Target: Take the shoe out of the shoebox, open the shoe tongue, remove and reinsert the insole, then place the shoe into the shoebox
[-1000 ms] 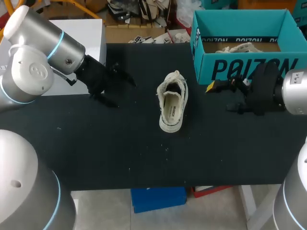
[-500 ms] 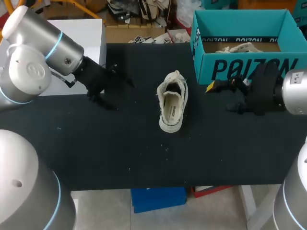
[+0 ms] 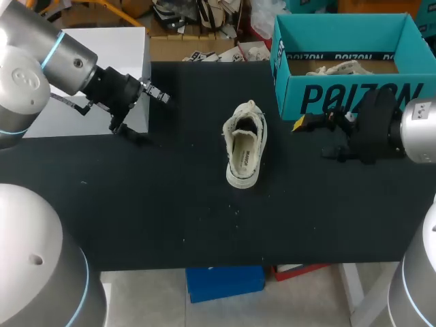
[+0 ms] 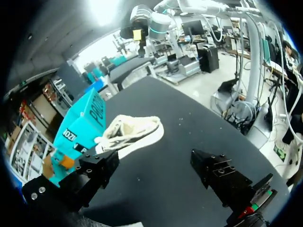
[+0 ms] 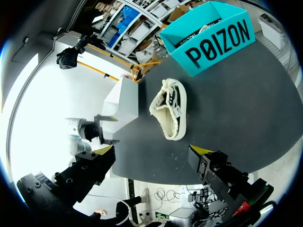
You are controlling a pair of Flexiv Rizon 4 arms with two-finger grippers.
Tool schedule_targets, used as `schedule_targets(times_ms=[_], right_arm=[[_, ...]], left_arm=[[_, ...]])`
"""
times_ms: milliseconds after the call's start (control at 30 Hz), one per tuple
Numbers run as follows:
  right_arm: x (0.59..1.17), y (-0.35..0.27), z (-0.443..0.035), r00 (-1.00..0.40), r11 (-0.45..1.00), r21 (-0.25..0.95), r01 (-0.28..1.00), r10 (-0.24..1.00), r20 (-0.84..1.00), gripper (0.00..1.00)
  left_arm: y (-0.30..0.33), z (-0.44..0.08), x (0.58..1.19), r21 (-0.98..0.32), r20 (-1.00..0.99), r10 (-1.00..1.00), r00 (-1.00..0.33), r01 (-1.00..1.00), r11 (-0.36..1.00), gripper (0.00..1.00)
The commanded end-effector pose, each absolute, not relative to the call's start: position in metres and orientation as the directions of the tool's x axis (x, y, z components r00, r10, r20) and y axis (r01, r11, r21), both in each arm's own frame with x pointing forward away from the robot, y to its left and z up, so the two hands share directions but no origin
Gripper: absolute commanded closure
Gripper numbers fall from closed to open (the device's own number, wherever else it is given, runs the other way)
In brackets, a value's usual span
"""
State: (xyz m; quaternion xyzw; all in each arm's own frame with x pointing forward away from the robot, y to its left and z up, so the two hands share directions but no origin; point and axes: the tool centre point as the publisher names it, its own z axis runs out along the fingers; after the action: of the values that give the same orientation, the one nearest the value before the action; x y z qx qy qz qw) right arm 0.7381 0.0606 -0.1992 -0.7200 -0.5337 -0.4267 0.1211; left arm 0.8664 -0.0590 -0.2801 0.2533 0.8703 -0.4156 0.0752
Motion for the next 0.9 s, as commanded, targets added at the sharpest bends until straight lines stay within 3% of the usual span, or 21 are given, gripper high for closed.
schedule_targets(times_ms=[33,200,900], right_arm=[[0.737,0.060,-0.199,0.067,-0.401,0.281,0.872,0.665,0.743,0.00],[0.737,0.060,-0.199,0.067,-0.401,0.281,0.872,0.665,0.743,0.00],[0.737,0.060,-0.199,0.067,-0.401,0.281,0.872,0.665,0.743,0.00]], left_arm=[[-0.045,-0.277,0.858,-0.761,-0.174,0.143,-0.974,0.225,0.608,0.00],[-0.033,-0.275,0.860,-0.778,-0.132,0.051,-0.990,0.135,0.614,0.00],[-0.028,-0.274,0.859,-0.773,-0.126,0.051,-0.991,0.131,0.621,0.00]])
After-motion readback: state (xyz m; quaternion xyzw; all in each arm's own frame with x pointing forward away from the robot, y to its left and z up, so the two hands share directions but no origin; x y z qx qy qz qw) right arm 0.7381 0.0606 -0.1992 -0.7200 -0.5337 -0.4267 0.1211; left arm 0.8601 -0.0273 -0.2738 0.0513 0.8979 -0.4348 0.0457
